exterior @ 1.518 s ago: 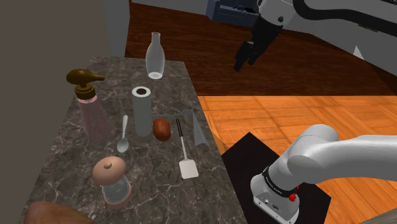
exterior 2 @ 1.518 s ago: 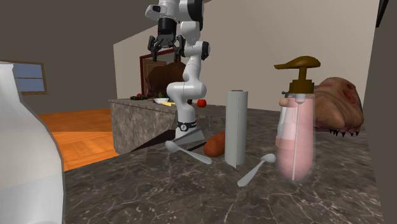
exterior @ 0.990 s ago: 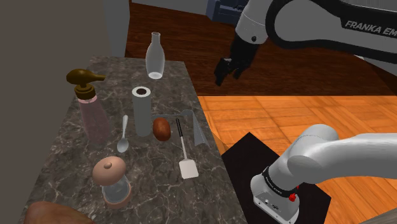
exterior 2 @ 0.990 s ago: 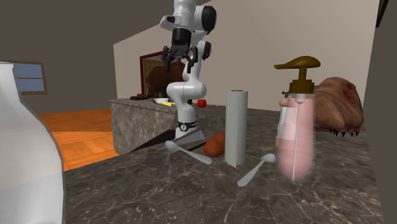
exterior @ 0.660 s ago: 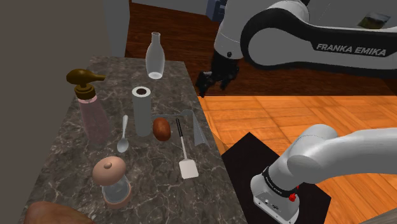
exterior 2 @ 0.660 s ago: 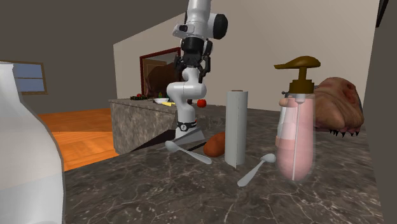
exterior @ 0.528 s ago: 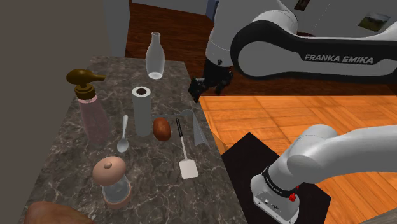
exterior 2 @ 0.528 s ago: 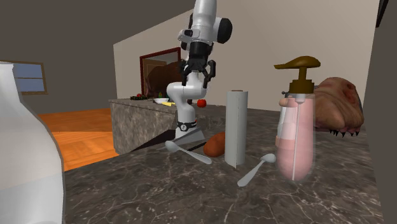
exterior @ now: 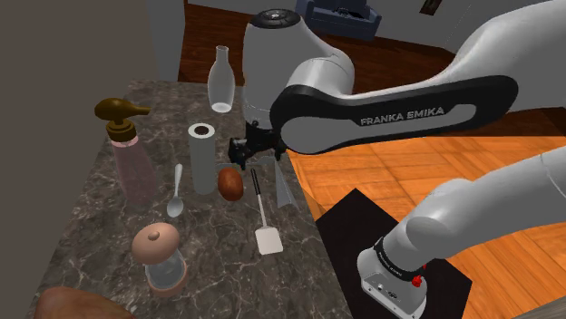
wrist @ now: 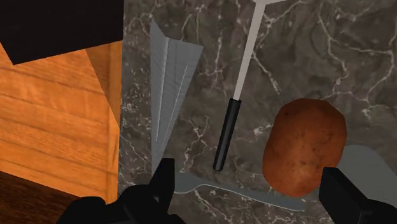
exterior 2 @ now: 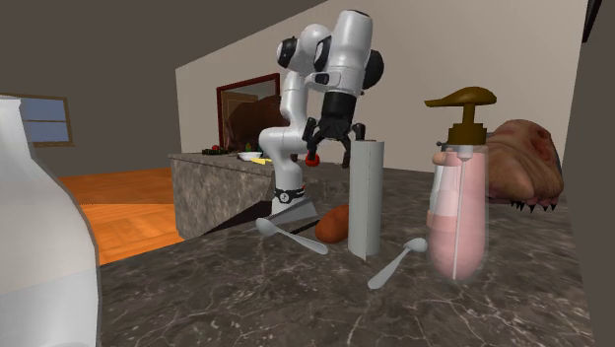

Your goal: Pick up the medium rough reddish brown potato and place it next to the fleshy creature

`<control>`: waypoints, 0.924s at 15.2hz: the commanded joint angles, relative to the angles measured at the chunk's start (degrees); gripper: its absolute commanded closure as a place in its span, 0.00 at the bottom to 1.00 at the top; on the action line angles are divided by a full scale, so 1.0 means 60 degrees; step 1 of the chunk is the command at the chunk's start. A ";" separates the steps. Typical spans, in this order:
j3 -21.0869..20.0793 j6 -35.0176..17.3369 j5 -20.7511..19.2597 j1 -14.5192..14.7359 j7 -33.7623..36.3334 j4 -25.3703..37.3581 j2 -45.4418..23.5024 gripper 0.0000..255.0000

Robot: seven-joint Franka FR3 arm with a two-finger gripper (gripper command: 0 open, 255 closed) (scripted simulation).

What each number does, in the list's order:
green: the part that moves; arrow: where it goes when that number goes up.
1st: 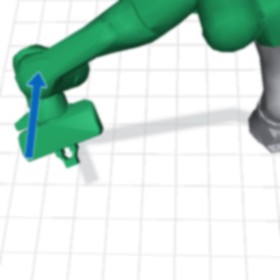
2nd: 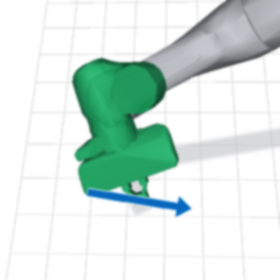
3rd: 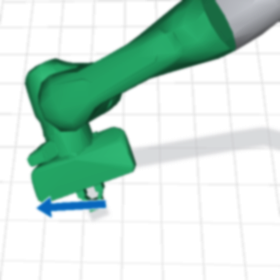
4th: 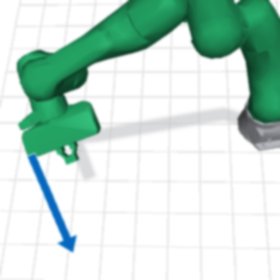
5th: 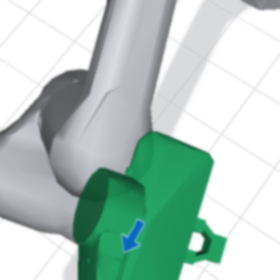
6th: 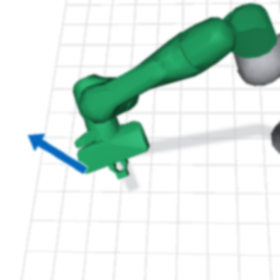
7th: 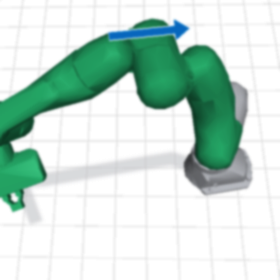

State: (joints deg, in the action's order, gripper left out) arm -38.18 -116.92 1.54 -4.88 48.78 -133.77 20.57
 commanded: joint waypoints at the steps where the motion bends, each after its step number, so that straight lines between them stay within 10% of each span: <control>1: -0.0592 -0.0254 -0.0469 -0.0288 0.0990 0.0343 -0.0849 0.00; 7: -0.1794 -0.0383 -0.2868 -0.0630 0.4242 0.1726 -0.3903 0.00; 14: -0.1605 -0.1133 -0.3518 -0.0572 0.4682 0.1277 -0.4468 0.00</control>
State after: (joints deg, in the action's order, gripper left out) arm -47.92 -123.11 -18.92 -8.40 76.35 -125.80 -5.68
